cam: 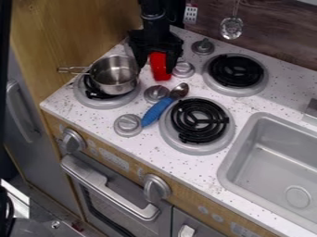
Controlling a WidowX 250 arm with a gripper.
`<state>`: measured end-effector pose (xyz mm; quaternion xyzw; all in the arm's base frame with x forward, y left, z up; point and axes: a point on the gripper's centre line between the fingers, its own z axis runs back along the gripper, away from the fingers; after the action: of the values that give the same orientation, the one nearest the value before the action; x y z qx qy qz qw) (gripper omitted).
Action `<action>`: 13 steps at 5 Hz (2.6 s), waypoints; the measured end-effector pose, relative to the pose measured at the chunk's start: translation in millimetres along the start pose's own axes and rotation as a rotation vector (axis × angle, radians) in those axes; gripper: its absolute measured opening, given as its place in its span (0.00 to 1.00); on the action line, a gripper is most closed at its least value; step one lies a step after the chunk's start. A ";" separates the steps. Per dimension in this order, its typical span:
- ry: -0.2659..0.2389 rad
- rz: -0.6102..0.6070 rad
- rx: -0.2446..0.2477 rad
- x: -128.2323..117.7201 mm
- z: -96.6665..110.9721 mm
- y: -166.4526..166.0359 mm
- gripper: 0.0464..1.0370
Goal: Move the blue spoon and put it over to the bottom right burner
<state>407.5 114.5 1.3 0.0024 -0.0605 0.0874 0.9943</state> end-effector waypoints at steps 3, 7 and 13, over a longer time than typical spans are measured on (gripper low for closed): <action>0.035 0.011 -0.054 -28.0 -18.2 -16.0 0.96; 0.073 -0.014 0.004 -69.9 -44.7 2.6 0.96; 0.072 -0.092 -0.001 -87.4 -33.1 -17.1 0.96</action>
<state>329.0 82.9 -42.0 0.0018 -0.0247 0.0417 0.9988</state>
